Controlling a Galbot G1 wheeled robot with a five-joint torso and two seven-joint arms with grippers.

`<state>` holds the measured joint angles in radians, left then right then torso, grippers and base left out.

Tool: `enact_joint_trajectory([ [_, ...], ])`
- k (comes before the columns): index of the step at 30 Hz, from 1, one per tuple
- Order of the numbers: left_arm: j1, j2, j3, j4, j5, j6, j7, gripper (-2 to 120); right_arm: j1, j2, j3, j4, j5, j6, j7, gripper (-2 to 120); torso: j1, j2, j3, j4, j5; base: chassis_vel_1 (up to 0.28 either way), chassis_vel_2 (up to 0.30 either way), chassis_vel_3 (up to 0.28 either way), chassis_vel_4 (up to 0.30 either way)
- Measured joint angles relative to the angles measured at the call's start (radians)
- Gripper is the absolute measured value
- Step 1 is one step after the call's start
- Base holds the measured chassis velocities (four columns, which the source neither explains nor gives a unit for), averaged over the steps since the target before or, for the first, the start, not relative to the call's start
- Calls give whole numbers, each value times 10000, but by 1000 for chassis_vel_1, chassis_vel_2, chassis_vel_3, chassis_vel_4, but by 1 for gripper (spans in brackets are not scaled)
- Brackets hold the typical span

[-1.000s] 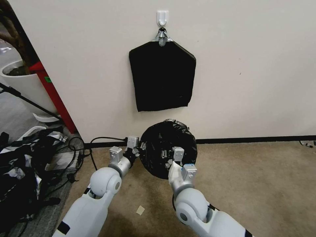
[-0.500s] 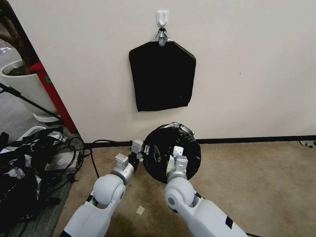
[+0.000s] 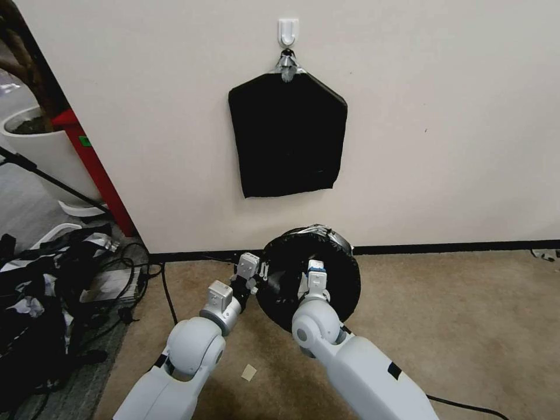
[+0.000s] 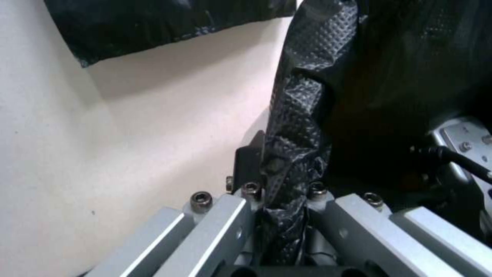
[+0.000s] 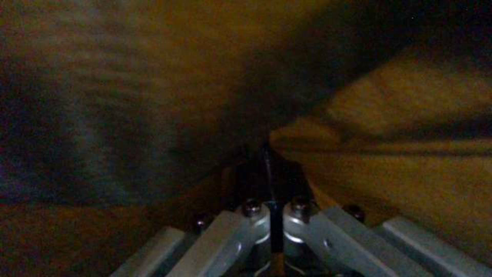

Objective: Place a trash bag onto the trash bin.

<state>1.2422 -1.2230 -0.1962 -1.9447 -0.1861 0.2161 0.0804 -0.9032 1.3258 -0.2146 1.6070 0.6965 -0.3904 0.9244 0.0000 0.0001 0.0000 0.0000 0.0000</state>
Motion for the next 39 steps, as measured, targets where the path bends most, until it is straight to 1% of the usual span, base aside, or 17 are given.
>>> enact_joint_trajectory([
  [6,18,-29,47,-84,-44,190,5,1,-71,-144,0,120,-803,26,-258,0,0,0,0,0,1,0,0,0,0],
  [9,14,-67,49,-159,-352,647,-107,1,-401,-418,-72,715,-1739,-2,-841,0,0,0,0,1,0,0,0,0,0],
  [12,-29,-80,-2,-157,-703,1069,-364,1,-737,-689,-167,1394,-1888,-175,-1321,0,0,0,0,1,2,0,0,0,0],
  [13,-70,-82,-49,-121,-973,1343,-569,1,-986,-888,-210,1853,-1981,-269,-1687,7,0,0,-1,0,1,0,0,0,0],
  [14,-70,-82,-49,-121,-973,1343,-569,1,-986,-888,-210,1853,-1981,-269,-1687,7,0,0,-1,0,1,0,0,0,0],
  [18,-266,-47,-222,31,-2327,2433,-1582,1,-1955,-1792,-154,3549,-2740,-438,-3221,23,0,-2,0,0,2,0,0,0,0],
  [19,-266,-47,-222,31,-2327,2433,-1582,1,-1955,-1792,-154,3549,-2740,-438,-3221,23,0,-2,0,0,2,0,0,0,0],
  [20,-385,-14,-281,110,-3125,2876,-2148,1,-2286,-2128,-8,4237,-3253,-261,-3835,28,0,-2,-2,0,0,0,0,0,0],
  [23,-693,78,-341,377,-5042,3874,-3548,1,-2693,-2408,563,5037,-5166,1294,-5172,43,0,-1,-1,-1,-1,0,0,0,0],
  [24,-693,78,-341,377,-5042,3874,-3548,1,-2693,-2408,563,5037,-5166,1294,-5172,43,0,-1,-1,-1,-1,0,0,0,0],
  [26,-860,87,-391,552,-6225,4434,-4309,1,-2717,-2244,1033,5041,-6486,2412,-5751,52,-1,-2,-1,0,-1,0,0,0,0],
  [28,-993,51,-430,674,-7527,4950,-5086,1,-2688,-1954,1363,5007,-7124,3049,-5996,60,0,-1,0,1,2,0,0,0,0],
  [29,-993,51,-430,674,-7527,4950,-5086,1,-2688,-1954,1363,5007,-7124,3049,-5996,60,0,-1,0,1,2,0,0,0,0],
  [33,-1165,-59,-481,1007,-9449,5279,-6577,1,-2667,-1547,1515,4933,-7178,3247,-6031,79,0,-1,0,1,0,0,0,0,0],
  [34,-1165,-59,-481,1007,-9449,5279,-6577,1,-2667,-1547,1515,4933,-7178,3247,-6031,79,0,-1,0,1,0,0,0,0,0],
  [36,-1184,-78,-474,1144,-9749,5279,-6981,1,-2694,-1506,1491,4858,-7134,3233,-6024,89,0,-2,0,0,0,0,0,0,0],
  [39,-1147,-73,-454,1184,-9793,5273,-7078,7,-2711,-1496,1458,4808,-7072,3176,-6016,96,0,-1,0,0,-1,0,0,0,0],
])
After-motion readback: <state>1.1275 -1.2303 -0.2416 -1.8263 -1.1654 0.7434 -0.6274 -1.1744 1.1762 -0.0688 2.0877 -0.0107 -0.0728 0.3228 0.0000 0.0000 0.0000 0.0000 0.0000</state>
